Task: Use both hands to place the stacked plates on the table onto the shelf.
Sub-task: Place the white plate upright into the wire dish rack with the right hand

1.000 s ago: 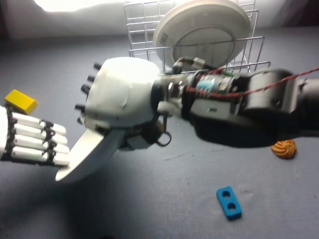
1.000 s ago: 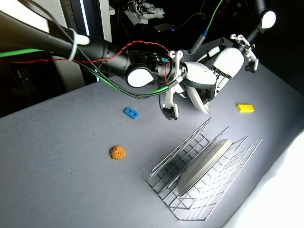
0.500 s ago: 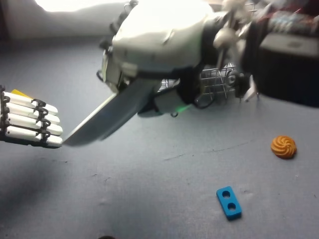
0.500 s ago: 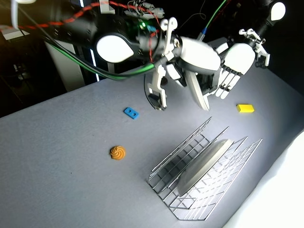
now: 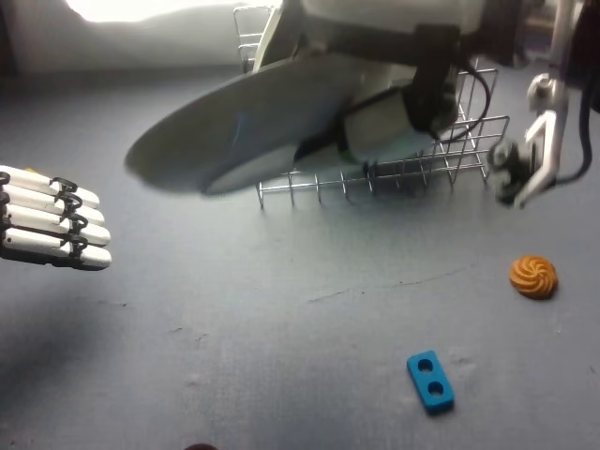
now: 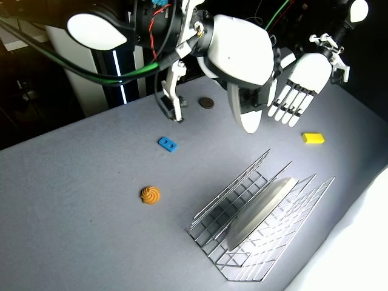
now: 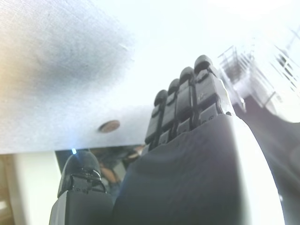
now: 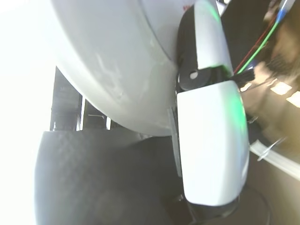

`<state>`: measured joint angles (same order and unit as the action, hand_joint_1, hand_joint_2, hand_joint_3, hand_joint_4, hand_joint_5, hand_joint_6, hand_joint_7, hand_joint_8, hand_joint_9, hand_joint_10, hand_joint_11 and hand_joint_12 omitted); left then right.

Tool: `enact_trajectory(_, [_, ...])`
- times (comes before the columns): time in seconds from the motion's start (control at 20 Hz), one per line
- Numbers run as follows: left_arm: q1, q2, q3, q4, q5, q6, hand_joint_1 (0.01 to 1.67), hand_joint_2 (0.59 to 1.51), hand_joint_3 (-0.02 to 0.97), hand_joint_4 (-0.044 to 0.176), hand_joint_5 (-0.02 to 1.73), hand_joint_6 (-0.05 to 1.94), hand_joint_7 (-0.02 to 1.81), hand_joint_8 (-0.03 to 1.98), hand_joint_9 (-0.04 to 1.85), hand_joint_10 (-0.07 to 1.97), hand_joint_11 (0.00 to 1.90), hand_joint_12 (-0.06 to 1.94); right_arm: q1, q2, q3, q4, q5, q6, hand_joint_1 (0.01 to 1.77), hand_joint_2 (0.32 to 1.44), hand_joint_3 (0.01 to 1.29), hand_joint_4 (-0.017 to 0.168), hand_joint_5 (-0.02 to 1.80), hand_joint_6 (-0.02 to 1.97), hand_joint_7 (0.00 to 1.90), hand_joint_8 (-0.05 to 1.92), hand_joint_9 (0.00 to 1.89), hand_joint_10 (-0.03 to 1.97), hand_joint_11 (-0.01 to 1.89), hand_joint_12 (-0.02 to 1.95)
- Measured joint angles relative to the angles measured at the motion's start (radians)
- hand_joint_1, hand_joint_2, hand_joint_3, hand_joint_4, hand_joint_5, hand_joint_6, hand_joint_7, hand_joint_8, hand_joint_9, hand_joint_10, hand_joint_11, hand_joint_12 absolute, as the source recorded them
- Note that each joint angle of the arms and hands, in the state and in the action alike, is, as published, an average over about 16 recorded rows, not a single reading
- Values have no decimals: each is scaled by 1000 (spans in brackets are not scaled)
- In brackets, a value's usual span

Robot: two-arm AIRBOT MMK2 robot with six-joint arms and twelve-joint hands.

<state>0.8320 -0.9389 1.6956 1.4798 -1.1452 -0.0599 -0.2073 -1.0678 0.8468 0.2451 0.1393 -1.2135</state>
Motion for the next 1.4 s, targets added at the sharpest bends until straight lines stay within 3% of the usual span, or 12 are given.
enact_trajectory(0.45, [-5,0,10,-3,8,-13,16,1126,12,5,17,14,12,-2,17,5,22,12,30,29,15,67,-27,-24,1191,994,16,-4,1037,772,1120,890,1222,582,984,1246])
enact_trajectory(1.0, [-5,-5,25,-2,11,-25,16,1126,12,2,22,14,13,-2,17,6,22,12,113,21,111,262,-186,-25,1211,994,15,-6,1030,786,1137,867,1252,510,973,1205])
enact_trajectory(1.4, [-11,-8,33,-1,17,-38,16,1126,12,2,21,13,13,-3,16,5,22,11,100,-15,204,292,-235,-10,1231,994,16,-7,1022,811,1141,857,1258,462,964,1198])
